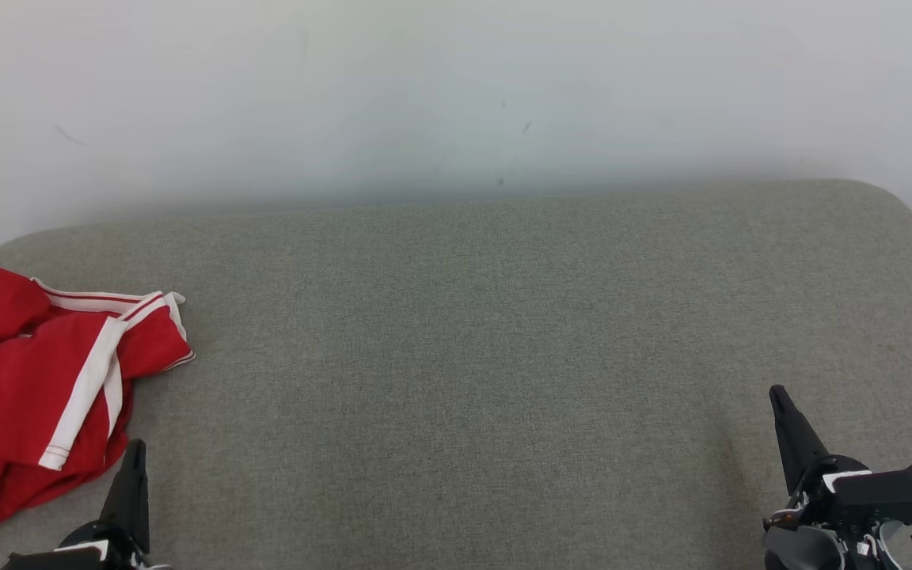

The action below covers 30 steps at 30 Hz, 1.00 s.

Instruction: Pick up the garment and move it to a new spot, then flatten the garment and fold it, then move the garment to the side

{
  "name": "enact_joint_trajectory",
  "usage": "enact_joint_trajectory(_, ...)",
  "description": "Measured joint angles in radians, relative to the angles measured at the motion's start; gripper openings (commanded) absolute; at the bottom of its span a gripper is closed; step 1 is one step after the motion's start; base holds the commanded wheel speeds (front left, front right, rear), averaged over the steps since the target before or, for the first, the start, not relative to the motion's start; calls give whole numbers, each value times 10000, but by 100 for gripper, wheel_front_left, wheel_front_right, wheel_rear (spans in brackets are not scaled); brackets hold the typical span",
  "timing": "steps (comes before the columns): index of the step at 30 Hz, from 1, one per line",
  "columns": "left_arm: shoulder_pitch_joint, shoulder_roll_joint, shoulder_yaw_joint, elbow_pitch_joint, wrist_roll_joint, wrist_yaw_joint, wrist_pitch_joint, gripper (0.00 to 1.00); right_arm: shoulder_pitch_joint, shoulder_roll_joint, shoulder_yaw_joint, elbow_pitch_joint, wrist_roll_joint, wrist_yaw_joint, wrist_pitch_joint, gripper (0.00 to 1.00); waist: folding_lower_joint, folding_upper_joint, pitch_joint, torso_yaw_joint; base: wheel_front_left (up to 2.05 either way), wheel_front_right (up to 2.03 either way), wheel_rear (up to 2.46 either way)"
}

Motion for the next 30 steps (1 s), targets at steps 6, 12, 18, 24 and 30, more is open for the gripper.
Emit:
enact_joint_trajectory(6, 0, 0, 0, 0, 0, 0, 0, 0, 0, 0, 0, 0, 0, 0, 0, 0, 0, 0, 0, 0, 0, 0, 0)
enact_joint_trajectory(12, 0, 0, 0, 0, 0, 0, 0, 0, 0, 0, 0, 0, 0, 0, 0, 0, 0, 0, 0, 0, 0, 0, 0)
enact_joint_trajectory(18, 0, 0, 0, 0, 0, 0, 0, 0, 0, 0, 0, 0, 0, 0, 0, 0, 0, 0, 0, 0, 0, 0, 0)
enact_joint_trajectory(24, 0, 0, 0, 0, 0, 0, 0, 0, 0, 0, 0, 0, 0, 0, 0, 0, 0, 0, 0, 0, 0, 0, 0)
enact_joint_trajectory(30, 0, 0, 0, 0, 0, 0, 0, 0, 0, 0, 0, 0, 0, 0, 0, 0, 0, 0, 0, 0, 0, 0, 0)
